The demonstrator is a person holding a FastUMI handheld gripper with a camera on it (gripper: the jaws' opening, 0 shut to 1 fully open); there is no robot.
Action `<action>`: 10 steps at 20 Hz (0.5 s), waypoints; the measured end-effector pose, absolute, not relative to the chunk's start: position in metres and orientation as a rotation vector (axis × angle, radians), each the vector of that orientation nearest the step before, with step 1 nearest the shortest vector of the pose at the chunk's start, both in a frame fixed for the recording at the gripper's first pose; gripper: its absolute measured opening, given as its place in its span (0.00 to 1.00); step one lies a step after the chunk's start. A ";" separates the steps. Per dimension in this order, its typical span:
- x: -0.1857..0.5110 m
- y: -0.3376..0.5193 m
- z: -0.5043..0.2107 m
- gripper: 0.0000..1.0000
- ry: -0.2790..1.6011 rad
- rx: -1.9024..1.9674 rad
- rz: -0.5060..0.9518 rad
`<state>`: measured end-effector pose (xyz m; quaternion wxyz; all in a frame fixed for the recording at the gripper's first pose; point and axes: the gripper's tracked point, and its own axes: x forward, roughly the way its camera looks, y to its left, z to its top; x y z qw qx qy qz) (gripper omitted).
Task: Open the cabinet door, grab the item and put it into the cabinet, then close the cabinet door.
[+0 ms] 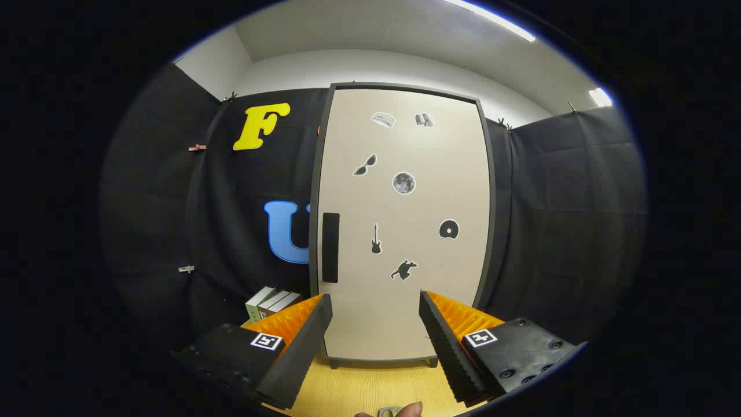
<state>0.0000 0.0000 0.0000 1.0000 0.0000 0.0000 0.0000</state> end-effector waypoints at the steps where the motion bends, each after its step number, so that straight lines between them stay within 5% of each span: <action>1: 0.000 0.001 0.000 0.98 0.000 -0.003 0.000; 10: -0.005 0.006 0.000 0.98 -0.005 -0.014 0.001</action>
